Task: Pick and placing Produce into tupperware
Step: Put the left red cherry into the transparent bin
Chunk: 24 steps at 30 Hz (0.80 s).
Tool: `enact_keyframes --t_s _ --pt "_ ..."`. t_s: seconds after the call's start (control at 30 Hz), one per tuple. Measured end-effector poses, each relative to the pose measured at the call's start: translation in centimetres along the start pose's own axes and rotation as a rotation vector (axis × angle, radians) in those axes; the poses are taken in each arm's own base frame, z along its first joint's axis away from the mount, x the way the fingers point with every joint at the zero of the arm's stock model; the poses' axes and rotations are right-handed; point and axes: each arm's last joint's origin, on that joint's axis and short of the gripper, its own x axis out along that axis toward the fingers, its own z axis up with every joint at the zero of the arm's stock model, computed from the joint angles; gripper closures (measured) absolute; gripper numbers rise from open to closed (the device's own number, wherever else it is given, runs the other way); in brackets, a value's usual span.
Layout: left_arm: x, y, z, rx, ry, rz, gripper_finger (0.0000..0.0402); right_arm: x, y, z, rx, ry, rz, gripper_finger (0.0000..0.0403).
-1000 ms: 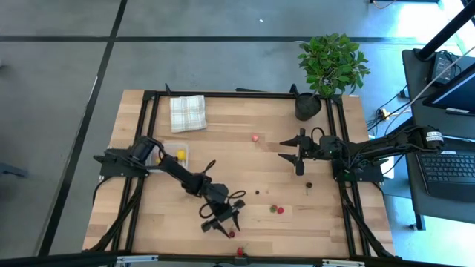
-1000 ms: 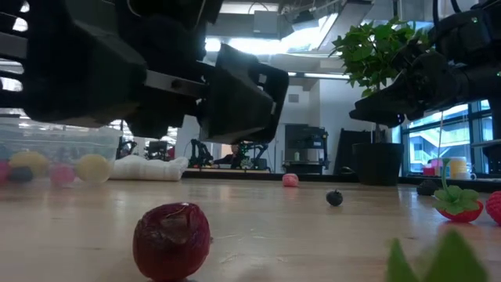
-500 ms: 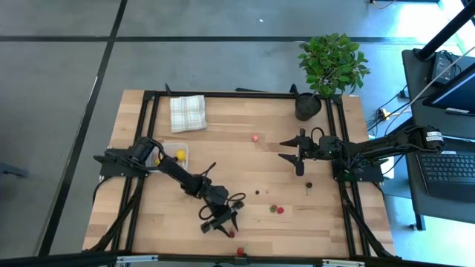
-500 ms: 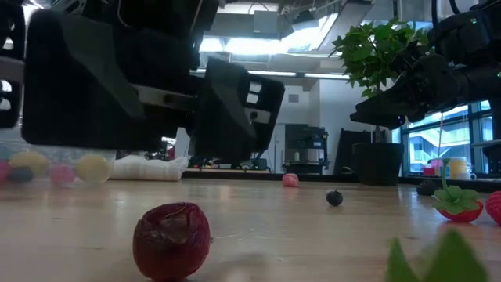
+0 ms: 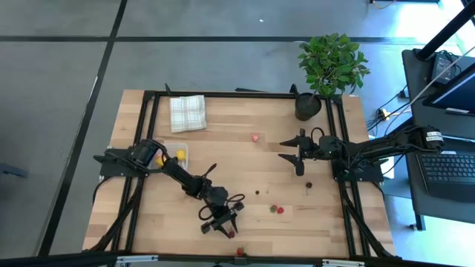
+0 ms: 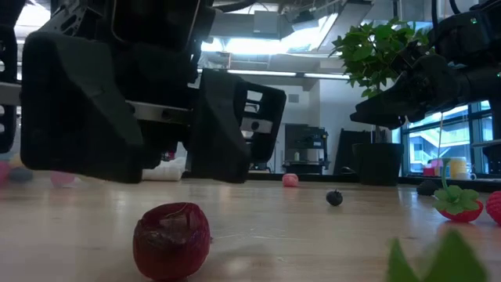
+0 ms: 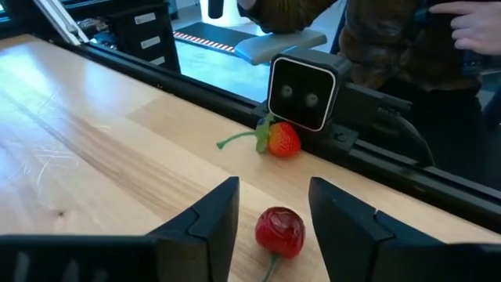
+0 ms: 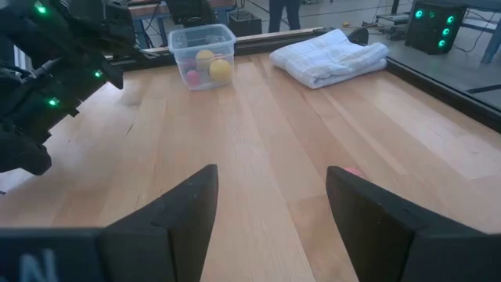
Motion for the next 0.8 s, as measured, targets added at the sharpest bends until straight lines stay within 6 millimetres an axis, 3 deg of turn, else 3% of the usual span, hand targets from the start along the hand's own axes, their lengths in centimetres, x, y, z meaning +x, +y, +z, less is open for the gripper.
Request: enact_keyframes --t_s 0.8 --pt "0.57 -0.23 -0.76 -0.018 0.005 -0.005 0.0244 0.00 0.00 -0.02 0.022 0.002 0.000 0.0163"
